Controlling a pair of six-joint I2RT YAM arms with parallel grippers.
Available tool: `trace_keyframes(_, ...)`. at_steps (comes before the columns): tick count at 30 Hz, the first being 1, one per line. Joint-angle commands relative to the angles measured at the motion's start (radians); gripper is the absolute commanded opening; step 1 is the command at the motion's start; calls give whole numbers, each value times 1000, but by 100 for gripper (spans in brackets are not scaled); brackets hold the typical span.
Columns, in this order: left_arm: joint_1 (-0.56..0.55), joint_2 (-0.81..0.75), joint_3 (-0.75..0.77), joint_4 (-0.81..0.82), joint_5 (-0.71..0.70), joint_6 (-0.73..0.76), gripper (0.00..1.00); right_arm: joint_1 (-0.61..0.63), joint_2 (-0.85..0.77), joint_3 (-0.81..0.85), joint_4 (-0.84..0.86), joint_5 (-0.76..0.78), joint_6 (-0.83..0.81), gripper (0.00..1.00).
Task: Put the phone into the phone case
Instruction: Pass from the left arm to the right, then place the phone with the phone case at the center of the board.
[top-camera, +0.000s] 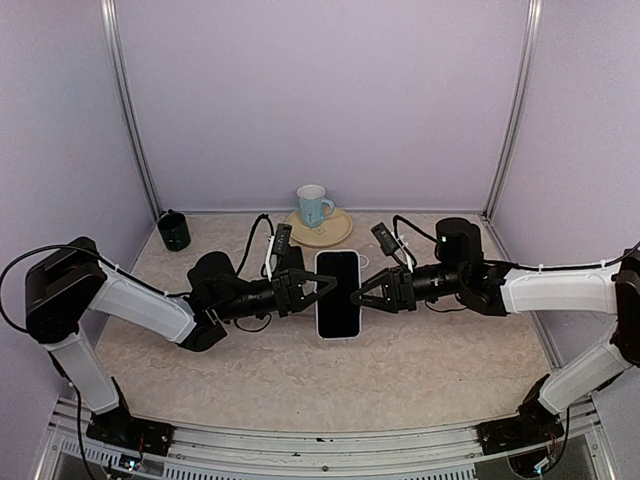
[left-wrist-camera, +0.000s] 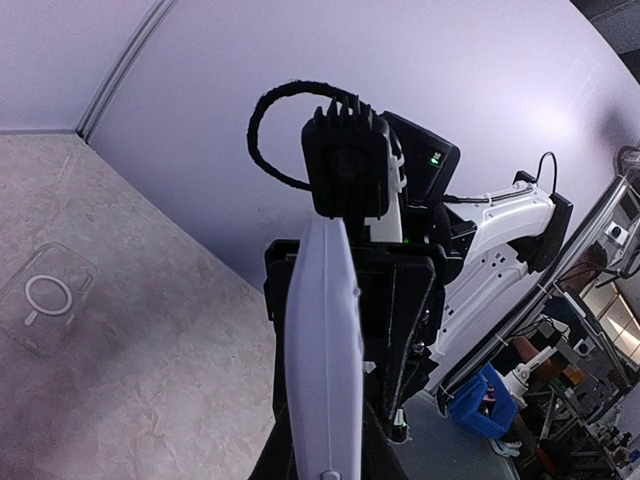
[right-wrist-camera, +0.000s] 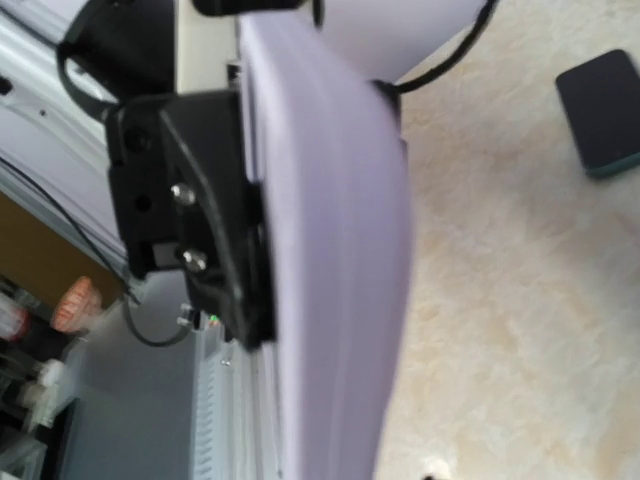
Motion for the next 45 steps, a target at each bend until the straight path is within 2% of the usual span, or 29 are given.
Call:
trace_keyframes(1, -12, 14, 40, 98, 13, -25, 0, 9, 19, 26, 73, -66, 32, 36)
trace_keyframes(6, -16, 28, 43, 103, 10, -33, 0, 10, 32, 14, 132, -111, 72, 28)
trace_keyframes(9, -16, 33, 44, 104, 6, -36, 3, 10, 39, 12, 143, -121, 84, 17)
trace_keyframes(11, -16, 33, 45, 99, 2, -34, 8, 10, 44, 12, 150, -129, 95, 7)
trace_keyframes(13, -16, 32, 45, 87, -4, -30, 19, 9, 47, 9, 159, -137, 112, 0)
trace_keyframes(17, -15, 24, 38, 55, -24, -11, 53, -6, 39, 7, 127, -130, 124, 0)
trace_keyframes(24, -8, -27, 3, -28, -95, 50, 97, -91, 12, -19, 3, -126, 125, 0)
trace_keyframes(32, -6, -128, 4, -227, -227, 164, 99, -241, 33, -36, -223, -171, 46, 0)
trace_keyframes(37, -6, -158, 5, -298, -283, 195, 99, -274, 70, -3, -433, -86, -38, 0)
trace_keyframes(45, -7, -176, 11, -345, -317, 209, 99, -296, 134, -1, -530, -44, -64, 0)
